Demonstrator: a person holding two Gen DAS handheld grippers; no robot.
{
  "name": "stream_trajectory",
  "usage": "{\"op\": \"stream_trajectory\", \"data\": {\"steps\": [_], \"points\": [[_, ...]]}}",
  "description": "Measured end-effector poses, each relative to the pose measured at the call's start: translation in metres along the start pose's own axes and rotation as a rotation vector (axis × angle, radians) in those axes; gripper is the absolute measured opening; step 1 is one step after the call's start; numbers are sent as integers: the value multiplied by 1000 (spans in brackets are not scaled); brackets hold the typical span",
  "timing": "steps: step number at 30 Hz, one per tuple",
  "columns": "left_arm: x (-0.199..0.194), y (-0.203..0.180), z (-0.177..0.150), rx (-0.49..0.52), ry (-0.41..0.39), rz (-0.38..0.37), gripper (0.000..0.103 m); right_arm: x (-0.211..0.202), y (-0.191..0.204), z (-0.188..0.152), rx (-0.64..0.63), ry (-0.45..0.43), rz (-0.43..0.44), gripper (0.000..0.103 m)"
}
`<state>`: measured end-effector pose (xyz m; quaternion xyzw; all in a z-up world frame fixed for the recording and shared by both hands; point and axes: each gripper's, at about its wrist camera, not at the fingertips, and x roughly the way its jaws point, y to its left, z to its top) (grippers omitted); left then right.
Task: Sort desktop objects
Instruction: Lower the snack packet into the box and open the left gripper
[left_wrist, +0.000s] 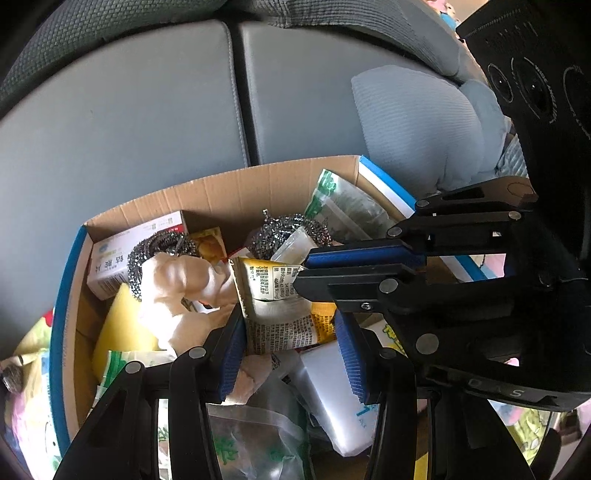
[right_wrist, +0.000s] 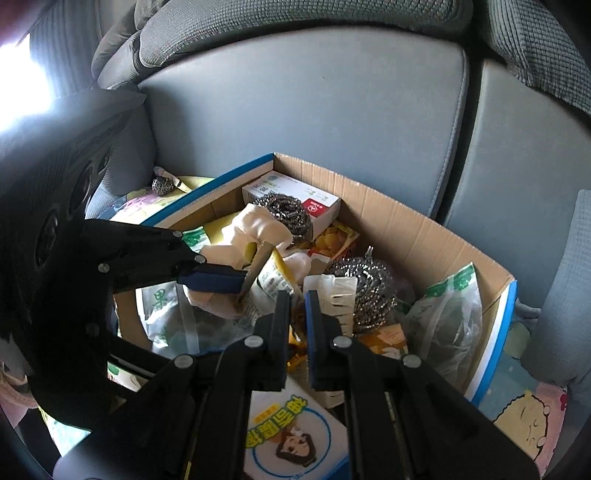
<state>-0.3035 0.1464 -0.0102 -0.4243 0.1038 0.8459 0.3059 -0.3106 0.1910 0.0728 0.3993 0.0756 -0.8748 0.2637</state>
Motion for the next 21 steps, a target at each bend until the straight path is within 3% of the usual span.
{"op": "stream_trajectory", "data": {"steps": [21], "points": [[1, -2, -1, -19, -5, -3, 48, 5, -2, 2, 15, 11, -10, 10]]}}
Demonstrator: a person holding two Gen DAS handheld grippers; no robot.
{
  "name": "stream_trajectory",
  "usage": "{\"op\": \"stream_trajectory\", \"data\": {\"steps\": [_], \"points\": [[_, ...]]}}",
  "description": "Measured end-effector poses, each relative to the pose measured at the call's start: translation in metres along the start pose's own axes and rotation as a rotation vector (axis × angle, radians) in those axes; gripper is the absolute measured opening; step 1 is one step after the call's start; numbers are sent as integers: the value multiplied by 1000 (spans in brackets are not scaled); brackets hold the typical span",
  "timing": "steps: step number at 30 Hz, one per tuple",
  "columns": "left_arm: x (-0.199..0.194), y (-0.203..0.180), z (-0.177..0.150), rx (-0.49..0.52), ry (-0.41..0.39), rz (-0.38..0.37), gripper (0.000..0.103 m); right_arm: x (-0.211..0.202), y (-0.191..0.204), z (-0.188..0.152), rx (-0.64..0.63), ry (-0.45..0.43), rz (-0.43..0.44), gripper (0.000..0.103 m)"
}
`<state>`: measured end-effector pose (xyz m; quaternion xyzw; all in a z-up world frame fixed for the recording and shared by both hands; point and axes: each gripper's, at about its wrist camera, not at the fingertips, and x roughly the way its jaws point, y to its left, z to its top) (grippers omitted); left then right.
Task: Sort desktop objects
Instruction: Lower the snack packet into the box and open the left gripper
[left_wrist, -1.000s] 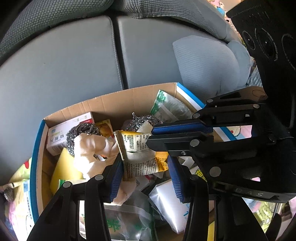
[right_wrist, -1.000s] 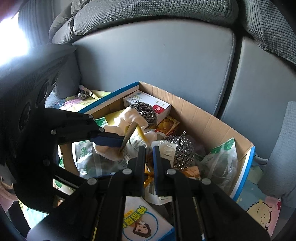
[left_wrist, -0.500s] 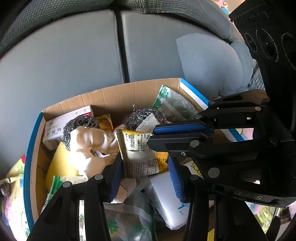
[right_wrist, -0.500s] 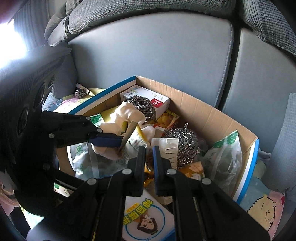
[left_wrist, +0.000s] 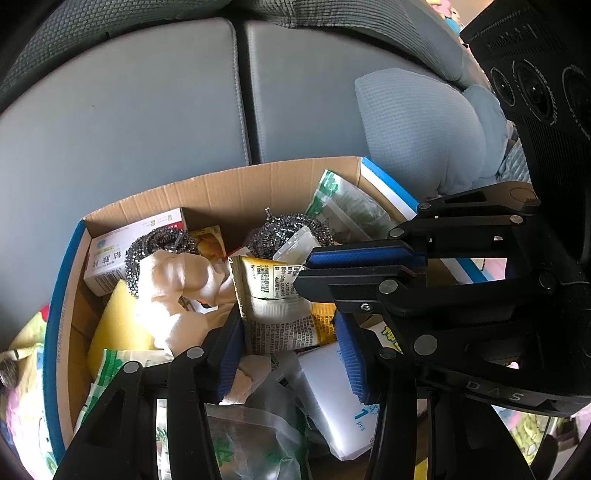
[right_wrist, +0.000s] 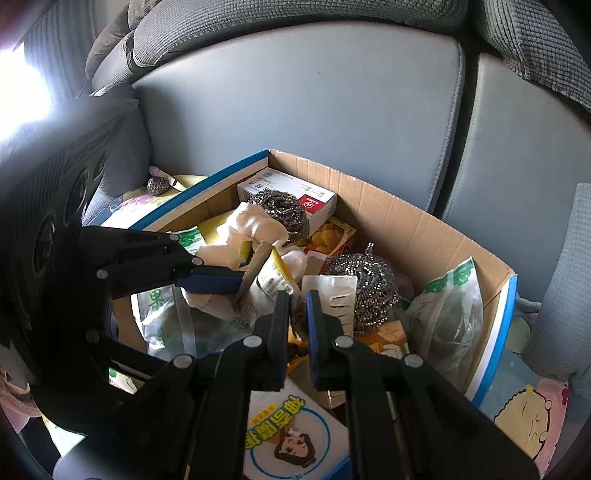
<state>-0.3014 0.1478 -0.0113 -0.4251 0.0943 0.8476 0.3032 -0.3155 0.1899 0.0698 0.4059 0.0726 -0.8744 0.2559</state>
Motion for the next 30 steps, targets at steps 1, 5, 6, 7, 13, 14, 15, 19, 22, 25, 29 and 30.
{"op": "stream_trajectory", "data": {"steps": [1, 5, 6, 7, 13, 14, 15, 19, 22, 25, 29, 30], "points": [[0, 0, 0, -3, -2, 0, 48, 0, 0, 0, 2, 0, -1, 11], [0, 0, 1, -14, -5, 0, 48, -1, 1, 1, 11, -5, -8, 12], [0, 0, 1, -16, -6, 1, 48, -1, 1, 0, 13, -5, -10, 13], [0, 0, 1, -19, -7, 0, 49, -2, 1, 0, 15, -7, -12, 13], [-1, 0, 0, -18, -9, -2, 50, -3, 2, 0, 28, -15, -23, 15], [-1, 1, 0, -18, -10, -1, 50, -3, 2, 0, 28, -14, -24, 15], [-1, 0, 0, -19, -11, -2, 50, -4, 3, 0, 27, -13, -25, 15], [-1, -2, 1, -22, -16, 4, 51, -6, 3, 0, 31, -18, -29, 18], [-2, -5, 1, -29, -17, 14, 53, -7, 5, 1, 32, -19, -32, 19], [-3, -8, 1, -36, -21, 21, 53, -8, 7, 2, 32, -20, -36, 19], [-3, -11, 2, -41, -24, 27, 55, -11, 7, 3, 34, -24, -42, 19], [-3, -10, 2, -40, -24, 27, 56, -11, 8, 3, 33, -25, -44, 19]]}}
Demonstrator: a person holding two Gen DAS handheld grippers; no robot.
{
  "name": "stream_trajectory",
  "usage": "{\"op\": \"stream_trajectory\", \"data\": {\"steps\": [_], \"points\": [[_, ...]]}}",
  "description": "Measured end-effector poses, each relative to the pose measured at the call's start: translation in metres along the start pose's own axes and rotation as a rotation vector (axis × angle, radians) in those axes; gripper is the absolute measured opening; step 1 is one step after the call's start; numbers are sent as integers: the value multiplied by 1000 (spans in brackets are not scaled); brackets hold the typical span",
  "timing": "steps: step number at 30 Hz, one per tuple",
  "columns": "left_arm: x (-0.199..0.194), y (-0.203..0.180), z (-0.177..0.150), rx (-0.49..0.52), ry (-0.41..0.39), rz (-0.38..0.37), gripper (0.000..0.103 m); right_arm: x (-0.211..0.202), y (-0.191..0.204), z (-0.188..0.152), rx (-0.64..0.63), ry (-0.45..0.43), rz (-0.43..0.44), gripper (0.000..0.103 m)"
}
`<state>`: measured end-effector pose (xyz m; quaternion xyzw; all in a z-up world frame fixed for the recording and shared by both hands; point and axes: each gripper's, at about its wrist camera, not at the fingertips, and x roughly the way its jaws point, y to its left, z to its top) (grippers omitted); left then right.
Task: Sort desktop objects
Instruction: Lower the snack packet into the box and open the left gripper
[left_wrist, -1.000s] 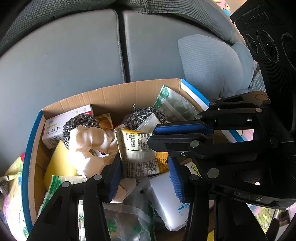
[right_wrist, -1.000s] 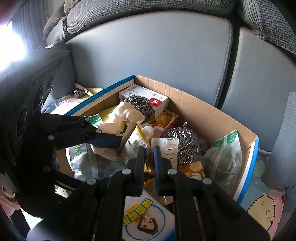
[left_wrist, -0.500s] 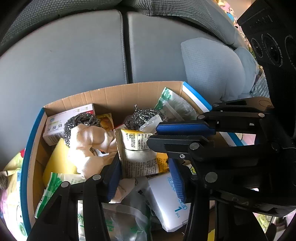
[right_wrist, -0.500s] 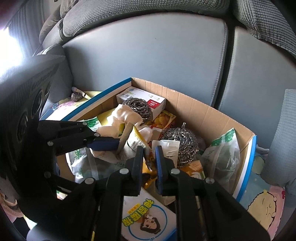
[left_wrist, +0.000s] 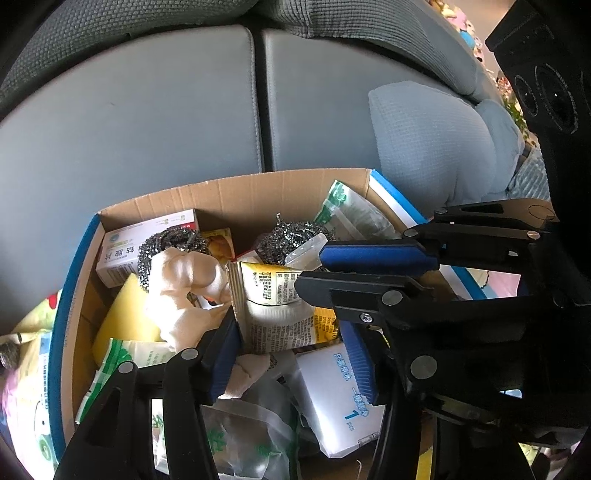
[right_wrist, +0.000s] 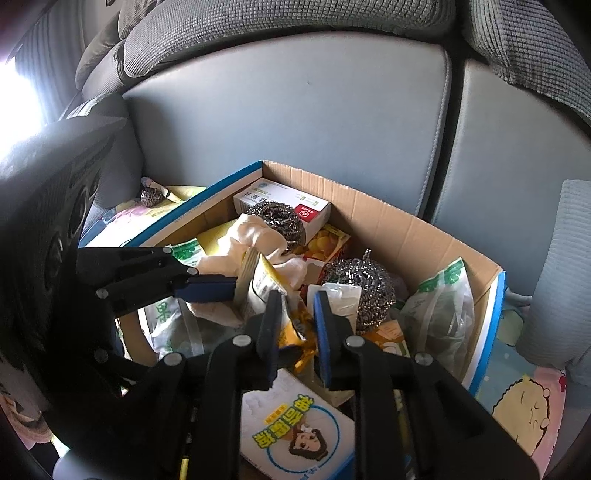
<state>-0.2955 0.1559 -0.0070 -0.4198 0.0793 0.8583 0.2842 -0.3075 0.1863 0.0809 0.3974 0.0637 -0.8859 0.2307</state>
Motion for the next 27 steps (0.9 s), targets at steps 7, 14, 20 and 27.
{"op": "stream_trajectory", "data": {"steps": [7, 14, 20, 27], "points": [[-1, -3, 2, 0, -13, 11, 67, -5, 1, 1, 9, -17, -8, 32], [-2, -3, 3, -5, -23, 26, 73, -9, 2, 0, 27, -44, -22, 40], [-8, 2, -2, 0, -36, 41, 74, -9, 1, 0, 31, -44, -22, 40], [-12, 5, -6, 0, -51, 54, 74, -10, 4, 0, 24, -49, -30, 40]]}}
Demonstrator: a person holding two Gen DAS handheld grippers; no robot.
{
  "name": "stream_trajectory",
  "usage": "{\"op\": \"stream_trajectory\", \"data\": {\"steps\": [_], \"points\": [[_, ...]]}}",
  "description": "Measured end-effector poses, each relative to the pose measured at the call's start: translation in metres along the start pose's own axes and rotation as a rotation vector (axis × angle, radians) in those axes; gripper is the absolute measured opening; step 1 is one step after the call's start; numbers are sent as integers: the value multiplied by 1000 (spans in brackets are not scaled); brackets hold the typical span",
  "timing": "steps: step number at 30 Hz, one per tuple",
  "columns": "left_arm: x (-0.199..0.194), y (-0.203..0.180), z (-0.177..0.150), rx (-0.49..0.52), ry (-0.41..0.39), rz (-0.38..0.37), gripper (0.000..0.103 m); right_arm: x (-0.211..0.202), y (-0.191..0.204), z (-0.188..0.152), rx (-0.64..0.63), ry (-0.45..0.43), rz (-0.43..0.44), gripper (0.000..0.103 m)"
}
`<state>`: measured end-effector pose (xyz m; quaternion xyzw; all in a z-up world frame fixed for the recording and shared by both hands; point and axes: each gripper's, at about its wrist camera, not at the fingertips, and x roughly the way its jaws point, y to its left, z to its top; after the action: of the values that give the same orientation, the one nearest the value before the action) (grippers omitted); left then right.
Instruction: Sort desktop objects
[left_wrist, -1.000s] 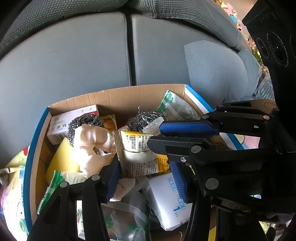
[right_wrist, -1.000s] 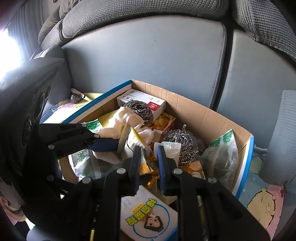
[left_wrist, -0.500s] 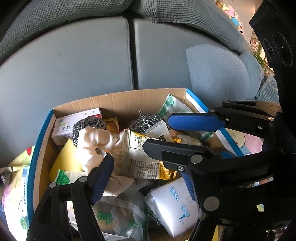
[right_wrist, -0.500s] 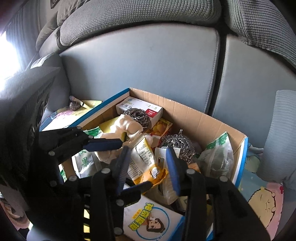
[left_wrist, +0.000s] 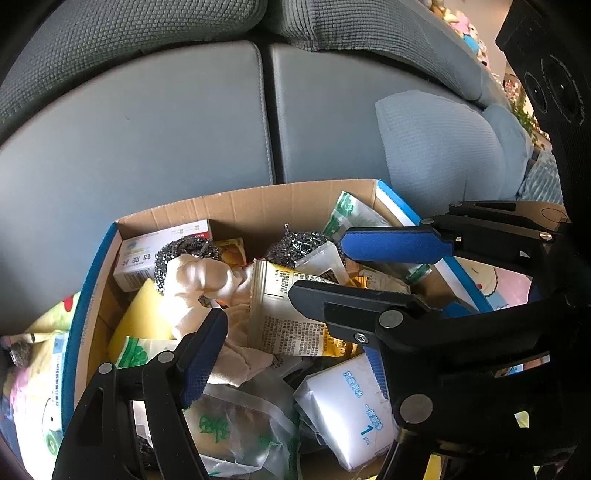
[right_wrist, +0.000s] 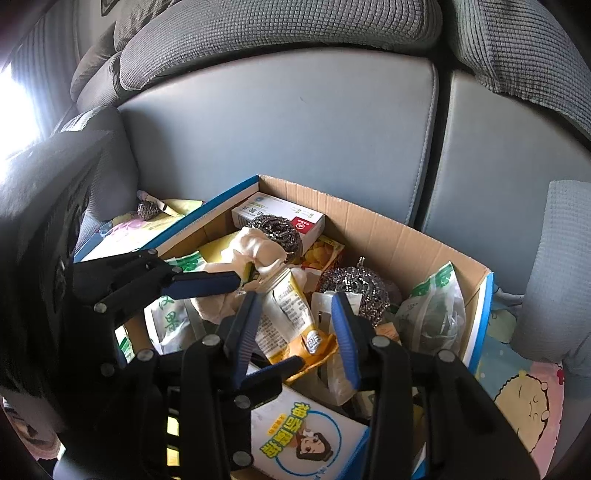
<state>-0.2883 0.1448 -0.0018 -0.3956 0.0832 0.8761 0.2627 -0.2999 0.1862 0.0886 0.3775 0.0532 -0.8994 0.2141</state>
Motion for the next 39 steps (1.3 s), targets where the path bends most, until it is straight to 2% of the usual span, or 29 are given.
{"op": "stream_trajectory", "data": {"steps": [5, 8, 11, 15, 21, 26, 31, 32, 33, 35, 39], "points": [[-3, 0, 0, 4, -6, 15, 74, -2, 2, 0, -1, -3, -6, 44], [-6, -1, -1, 0, -10, 28, 82, -5, 3, 0, 10, -12, -15, 53], [-9, 0, -2, -1, -12, 38, 82, -6, 4, 0, 22, -15, -17, 55], [-10, 1, -3, -7, -9, 46, 82, -9, 5, -1, 31, -14, -38, 63], [-10, 2, -5, -24, -10, 76, 83, -11, 6, -1, 42, -7, -57, 66], [-13, 3, -7, -36, -11, 100, 84, -14, 5, -3, 60, -13, -83, 80], [-18, 5, -8, -57, -9, 163, 85, -18, 3, -5, 91, -14, -106, 90], [-19, 7, -8, -68, -7, 170, 88, -20, 3, -6, 100, -12, -114, 93], [-20, 8, -8, -78, -6, 177, 94, -21, 3, -6, 106, -13, -122, 96], [-23, 9, -10, -94, -11, 191, 99, -23, 2, -7, 115, -13, -145, 98], [-26, 12, -12, -109, -4, 217, 100, -24, 1, -8, 133, -5, -174, 103]]}}
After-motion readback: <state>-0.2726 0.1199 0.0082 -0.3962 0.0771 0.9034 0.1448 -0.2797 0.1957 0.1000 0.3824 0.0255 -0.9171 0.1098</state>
